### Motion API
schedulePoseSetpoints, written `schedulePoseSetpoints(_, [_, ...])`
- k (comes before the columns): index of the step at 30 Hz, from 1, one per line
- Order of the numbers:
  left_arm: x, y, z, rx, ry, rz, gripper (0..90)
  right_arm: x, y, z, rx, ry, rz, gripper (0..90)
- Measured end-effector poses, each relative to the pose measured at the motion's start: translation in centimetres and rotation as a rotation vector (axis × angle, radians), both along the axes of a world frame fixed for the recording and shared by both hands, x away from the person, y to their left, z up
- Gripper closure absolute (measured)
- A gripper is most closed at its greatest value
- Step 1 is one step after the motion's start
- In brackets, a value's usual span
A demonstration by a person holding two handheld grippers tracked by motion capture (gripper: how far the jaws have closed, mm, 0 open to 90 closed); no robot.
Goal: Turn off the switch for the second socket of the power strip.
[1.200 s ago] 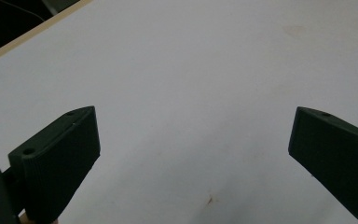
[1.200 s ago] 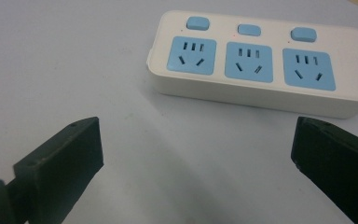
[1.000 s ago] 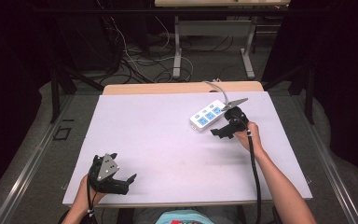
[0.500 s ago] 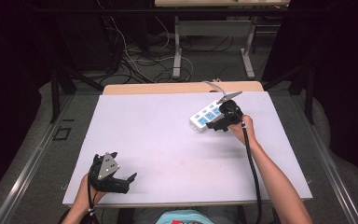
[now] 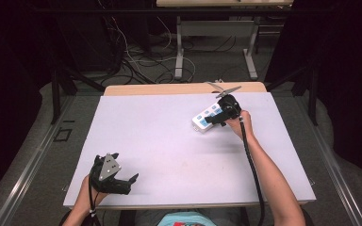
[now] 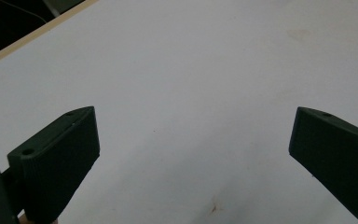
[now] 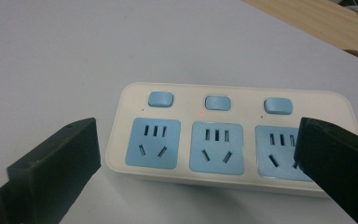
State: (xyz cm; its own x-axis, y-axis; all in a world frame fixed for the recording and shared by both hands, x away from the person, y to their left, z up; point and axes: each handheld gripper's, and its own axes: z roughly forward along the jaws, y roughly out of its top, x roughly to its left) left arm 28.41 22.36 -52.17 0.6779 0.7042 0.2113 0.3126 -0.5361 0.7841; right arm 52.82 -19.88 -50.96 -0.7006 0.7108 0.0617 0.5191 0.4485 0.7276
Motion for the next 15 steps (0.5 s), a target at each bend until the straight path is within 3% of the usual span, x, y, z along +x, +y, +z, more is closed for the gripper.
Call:
schedulePoseSetpoints(5, [0.0,0.0,0.0,-0.002,0.002,-0.003,1.3,0.7,0.5,-0.3,0.001,0.028,-0.008,0.0])
schedulePoseSetpoints(9, [0.0,-0.1,0.0,0.001,0.003,-0.008,1.3,1.1,0.8,-0.5,-0.022,0.013,-0.019,0.0])
schedulePoseSetpoints(13, [0.0,-0.1,0.0,0.014,0.004,-0.007,1.3,1.1,1.1,-0.3,0.004,0.028,-0.036,0.0])
schedulePoseSetpoints(15, [0.0,-0.2,-0.1,0.017,0.016,-0.005,1.8,1.2,1.3,-0.2,0.005,0.008,-0.035,0.0])
